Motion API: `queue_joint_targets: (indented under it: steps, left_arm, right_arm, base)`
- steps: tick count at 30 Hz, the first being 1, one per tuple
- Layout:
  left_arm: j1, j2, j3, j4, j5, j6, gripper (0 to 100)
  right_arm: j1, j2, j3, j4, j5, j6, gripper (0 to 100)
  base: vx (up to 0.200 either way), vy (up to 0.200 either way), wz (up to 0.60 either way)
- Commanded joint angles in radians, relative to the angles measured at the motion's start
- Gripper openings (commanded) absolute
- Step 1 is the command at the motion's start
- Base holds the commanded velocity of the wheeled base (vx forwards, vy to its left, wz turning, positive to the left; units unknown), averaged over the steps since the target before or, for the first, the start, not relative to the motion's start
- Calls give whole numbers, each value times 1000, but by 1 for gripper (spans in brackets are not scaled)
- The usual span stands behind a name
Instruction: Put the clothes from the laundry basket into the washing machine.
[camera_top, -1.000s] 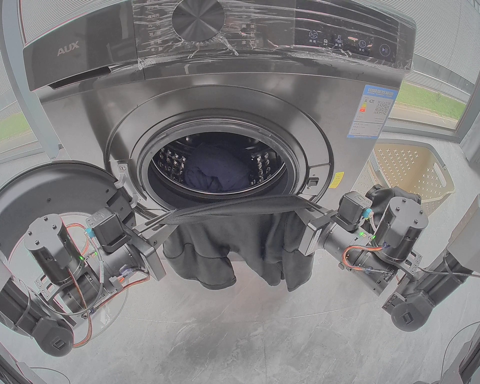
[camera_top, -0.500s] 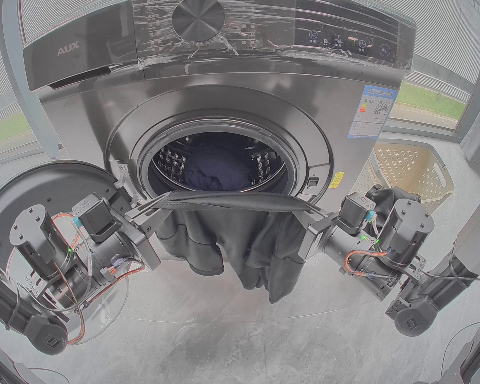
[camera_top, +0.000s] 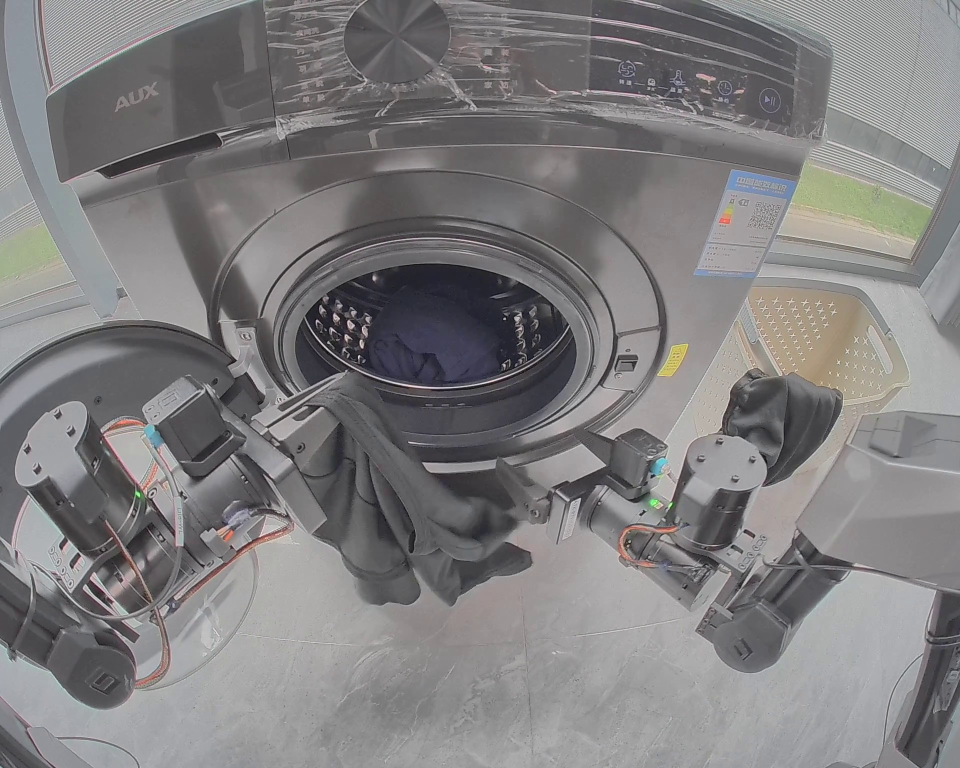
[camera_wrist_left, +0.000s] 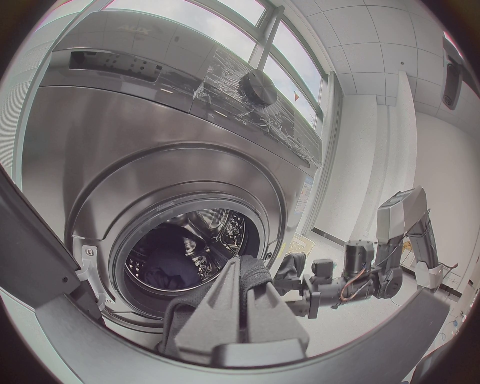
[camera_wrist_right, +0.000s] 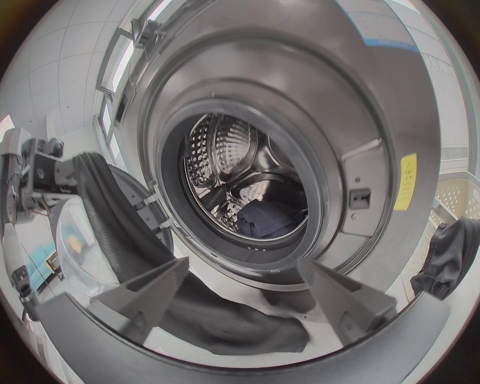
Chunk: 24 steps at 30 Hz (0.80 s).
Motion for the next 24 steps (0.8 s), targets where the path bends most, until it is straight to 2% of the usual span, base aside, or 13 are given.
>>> queue_joint_targets:
  steps: [1, 7, 13, 18, 24]
  left_arm:
    - [-5, 2, -5, 1, 0, -1, 0]
    - [-5, 11, -6, 8, 7, -1, 0]
    - [1, 22, -20, 27, 14, -1, 0]
    - [2, 33, -28, 27, 14, -2, 0]
    - [2, 45, -45, 27, 40, -1, 0]
  right_arm:
    - [-7, 100, -36, 2, 1, -3, 100]
    - [13, 116, -27, -6, -1, -3, 100]
    - [112, 47, 82, -15, -2, -3, 100]
    - [181, 8, 122, -15, -2, -3, 100]
    - [240, -12, 133, -15, 1, -3, 100]
  base:
    - [0, 0, 0]
    - [0, 0, 0]
    - [0, 0, 0]
    - [0, 0, 0]
    - [0, 0, 0]
